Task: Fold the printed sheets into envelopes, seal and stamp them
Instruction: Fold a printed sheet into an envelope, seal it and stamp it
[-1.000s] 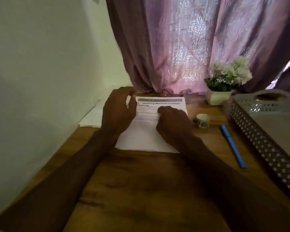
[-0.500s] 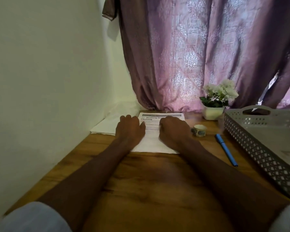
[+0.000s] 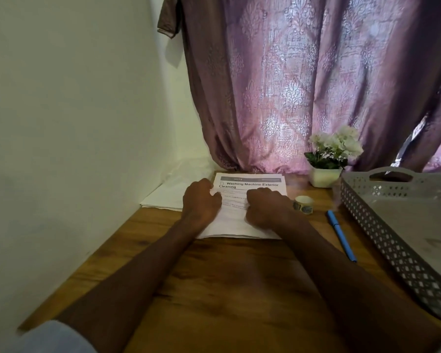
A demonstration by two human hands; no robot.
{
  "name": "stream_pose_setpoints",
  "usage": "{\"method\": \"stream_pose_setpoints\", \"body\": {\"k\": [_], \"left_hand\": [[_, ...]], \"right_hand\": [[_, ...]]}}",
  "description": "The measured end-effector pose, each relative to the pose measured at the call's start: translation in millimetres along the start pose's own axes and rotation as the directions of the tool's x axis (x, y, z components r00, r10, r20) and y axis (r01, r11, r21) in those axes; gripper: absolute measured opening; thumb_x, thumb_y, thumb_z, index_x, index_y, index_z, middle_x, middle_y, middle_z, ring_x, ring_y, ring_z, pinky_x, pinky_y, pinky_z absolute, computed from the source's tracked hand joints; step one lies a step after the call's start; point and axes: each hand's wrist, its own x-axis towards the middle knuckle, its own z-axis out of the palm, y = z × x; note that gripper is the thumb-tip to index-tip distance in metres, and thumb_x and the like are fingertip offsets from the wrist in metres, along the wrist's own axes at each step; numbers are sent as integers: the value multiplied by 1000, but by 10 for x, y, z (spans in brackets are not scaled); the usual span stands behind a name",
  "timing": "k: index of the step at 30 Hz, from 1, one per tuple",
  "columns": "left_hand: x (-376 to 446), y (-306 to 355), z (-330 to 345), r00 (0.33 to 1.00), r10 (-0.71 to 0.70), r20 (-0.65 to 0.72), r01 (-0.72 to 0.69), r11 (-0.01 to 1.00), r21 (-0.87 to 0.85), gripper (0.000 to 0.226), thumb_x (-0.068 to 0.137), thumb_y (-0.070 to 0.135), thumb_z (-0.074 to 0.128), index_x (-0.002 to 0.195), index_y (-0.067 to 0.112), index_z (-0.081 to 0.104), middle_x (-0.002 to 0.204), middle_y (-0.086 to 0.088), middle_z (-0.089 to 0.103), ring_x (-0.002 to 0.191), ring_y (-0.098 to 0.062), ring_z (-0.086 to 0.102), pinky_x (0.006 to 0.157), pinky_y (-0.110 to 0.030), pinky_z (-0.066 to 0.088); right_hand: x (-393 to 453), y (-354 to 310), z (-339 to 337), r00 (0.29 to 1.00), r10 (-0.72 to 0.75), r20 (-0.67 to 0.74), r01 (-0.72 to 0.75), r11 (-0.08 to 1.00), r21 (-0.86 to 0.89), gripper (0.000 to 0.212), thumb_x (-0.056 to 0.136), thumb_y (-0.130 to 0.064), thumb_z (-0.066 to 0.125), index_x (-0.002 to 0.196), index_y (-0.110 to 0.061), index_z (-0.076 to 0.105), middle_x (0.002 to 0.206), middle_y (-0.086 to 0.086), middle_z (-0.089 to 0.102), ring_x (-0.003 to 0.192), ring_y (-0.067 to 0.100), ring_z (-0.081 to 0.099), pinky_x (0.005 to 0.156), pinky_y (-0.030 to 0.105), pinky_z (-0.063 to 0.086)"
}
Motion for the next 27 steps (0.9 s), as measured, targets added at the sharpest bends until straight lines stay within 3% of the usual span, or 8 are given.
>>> {"method": "stream_pose_setpoints", "body": {"k": [4,7,9,12,14,19,24,27], "left_hand": [[72,1,-73,988,-152,40,157,954,-255,34,89,21,78,121,12,71,129,-6,70,112,-25,67,93,-29,50],[119,-7,-173,964,-217,152,264,819,-509,31,86,8,81,115,10,73,120,-9,73,103,-25,71,96,-34,57],[123,-6,-238,955,-194,224,295,695,-655,28,86,0,79,113,8,73,108,-15,78,87,-24,78,76,-34,64],[131,-10,-276,962,-157,224,272,638,-720,22,87,-1,77,107,9,75,96,-13,81,70,-16,79,54,-23,57],[142,-27,-273,966,-151,212,259,644,-720,19,87,2,78,104,11,76,94,-11,81,72,-17,79,56,-23,57],[173,-99,-218,989,-91,113,141,787,-600,12,84,11,81,93,19,81,90,-2,80,85,-19,76,77,-32,61],[181,-108,-185,1000,26,10,-20,903,-430,9,86,18,81,88,27,80,79,14,73,72,2,68,57,-4,43],[184,-123,-194,999,-5,51,27,890,-456,12,88,13,79,94,23,79,87,5,76,82,-9,73,69,-17,53]], "right_hand": [[8,4,-35,998,-10,58,10,1000,2,40,93,-29,56,131,-18,54,131,7,56,121,31,56,101,44,47],[19,8,-34,997,-30,69,30,1000,8,38,94,-26,54,131,-18,55,132,7,54,121,31,54,104,48,47],[26,24,-40,997,-36,73,35,999,16,39,95,-25,53,132,-18,55,134,8,55,123,31,54,104,49,47],[40,66,-48,996,-47,70,46,999,16,41,94,-25,54,135,-18,55,136,8,56,123,31,55,104,48,48],[54,90,-39,996,-61,64,60,998,19,41,95,-28,54,136,-20,55,136,7,56,123,30,55,104,46,48],[58,136,-1,996,-75,43,75,997,15,40,95,-32,54,134,-23,56,137,4,57,121,28,56,98,40,49],[70,136,2,996,-83,12,83,997,1,39,94,-33,55,132,-23,57,134,4,58,119,28,58,92,40,47],[61,108,4,996,-85,4,85,996,-13,40,93,-33,55,132,-23,58,134,5,58,119,29,58,94,42,47]]}}
